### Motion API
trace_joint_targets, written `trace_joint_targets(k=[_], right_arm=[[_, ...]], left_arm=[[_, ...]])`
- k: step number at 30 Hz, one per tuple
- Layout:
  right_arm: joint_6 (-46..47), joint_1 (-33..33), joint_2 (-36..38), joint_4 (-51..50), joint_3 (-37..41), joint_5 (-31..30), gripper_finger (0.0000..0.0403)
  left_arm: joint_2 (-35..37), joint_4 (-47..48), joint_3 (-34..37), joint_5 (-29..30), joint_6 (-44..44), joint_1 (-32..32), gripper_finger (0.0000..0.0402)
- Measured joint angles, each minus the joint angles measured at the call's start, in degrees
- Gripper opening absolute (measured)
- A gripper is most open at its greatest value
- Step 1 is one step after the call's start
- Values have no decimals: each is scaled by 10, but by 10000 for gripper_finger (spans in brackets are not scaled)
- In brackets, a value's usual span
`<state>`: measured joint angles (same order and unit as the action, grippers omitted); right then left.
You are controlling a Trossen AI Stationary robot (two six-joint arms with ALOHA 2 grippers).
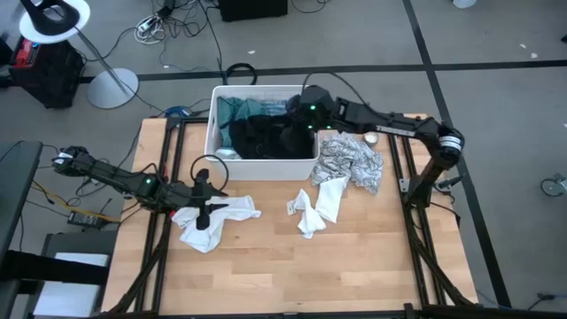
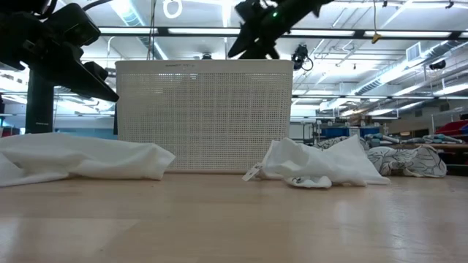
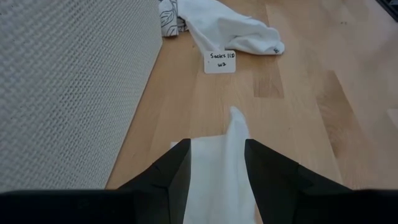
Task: Sort clothes
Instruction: Put the white sock into the white laundry bin
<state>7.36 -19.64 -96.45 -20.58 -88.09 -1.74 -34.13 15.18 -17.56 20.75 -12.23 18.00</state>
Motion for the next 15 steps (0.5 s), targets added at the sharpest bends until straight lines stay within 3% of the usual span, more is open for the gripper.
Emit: trace_joint_targets(k=[7,15], right_arm=[[-1,1,81,-90,0,-1,194],[30,22,155,-273,10,-39,186]], left_arm=[[0,0,0,0,0,0,156],[0,-2,0,0,0,0,156]])
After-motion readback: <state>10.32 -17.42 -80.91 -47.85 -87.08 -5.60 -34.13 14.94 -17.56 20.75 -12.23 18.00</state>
